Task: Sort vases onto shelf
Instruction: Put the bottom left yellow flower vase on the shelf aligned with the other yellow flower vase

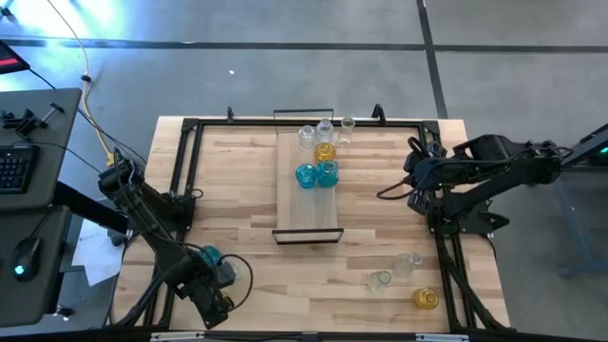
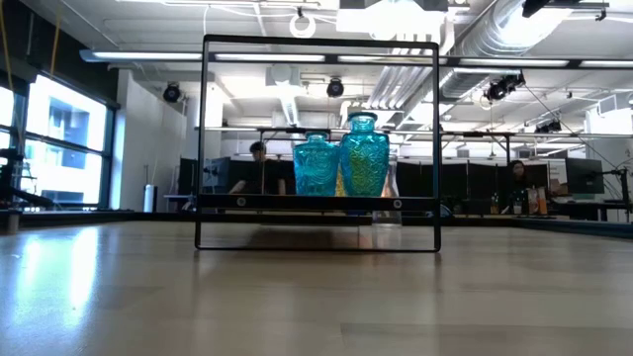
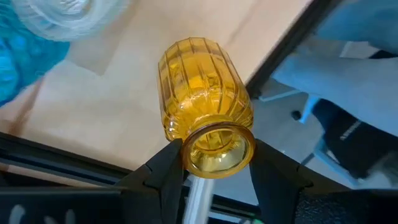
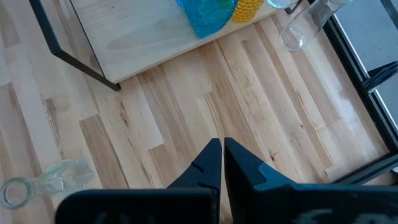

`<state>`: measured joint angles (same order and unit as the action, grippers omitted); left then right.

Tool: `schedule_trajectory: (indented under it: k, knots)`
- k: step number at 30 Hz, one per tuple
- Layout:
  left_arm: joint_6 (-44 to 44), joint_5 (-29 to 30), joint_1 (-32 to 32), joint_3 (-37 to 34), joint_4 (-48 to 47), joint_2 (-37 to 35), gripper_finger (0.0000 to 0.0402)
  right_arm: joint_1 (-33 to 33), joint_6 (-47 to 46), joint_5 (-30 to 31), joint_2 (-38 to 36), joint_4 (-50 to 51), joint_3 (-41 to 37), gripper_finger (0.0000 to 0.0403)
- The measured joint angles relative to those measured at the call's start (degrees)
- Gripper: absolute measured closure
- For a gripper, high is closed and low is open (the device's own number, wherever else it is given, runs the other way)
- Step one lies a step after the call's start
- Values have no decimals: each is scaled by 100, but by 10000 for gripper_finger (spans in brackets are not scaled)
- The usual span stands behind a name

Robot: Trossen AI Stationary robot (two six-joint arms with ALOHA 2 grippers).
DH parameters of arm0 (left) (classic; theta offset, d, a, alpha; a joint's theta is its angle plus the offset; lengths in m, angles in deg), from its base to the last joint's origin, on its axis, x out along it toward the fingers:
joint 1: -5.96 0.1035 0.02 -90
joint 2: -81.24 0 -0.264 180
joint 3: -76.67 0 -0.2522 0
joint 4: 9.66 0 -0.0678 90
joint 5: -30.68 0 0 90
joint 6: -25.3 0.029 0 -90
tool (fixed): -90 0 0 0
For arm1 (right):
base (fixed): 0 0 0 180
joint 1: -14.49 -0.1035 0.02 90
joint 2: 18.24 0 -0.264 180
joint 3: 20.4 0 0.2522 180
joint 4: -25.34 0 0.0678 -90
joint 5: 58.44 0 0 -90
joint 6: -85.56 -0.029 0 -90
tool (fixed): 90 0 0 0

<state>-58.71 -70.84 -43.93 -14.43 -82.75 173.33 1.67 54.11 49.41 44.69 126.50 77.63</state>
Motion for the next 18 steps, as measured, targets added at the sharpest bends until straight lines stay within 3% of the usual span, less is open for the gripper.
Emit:
schedule_trajectory:
  k: [7,18]
  knots:
    - [3,-96,92,599,-342,0,255,0,44,0,1,0,0,402]
    - [205,184,461,1715,-1824,-9,256,0,186,61,-1,-2,0,402]
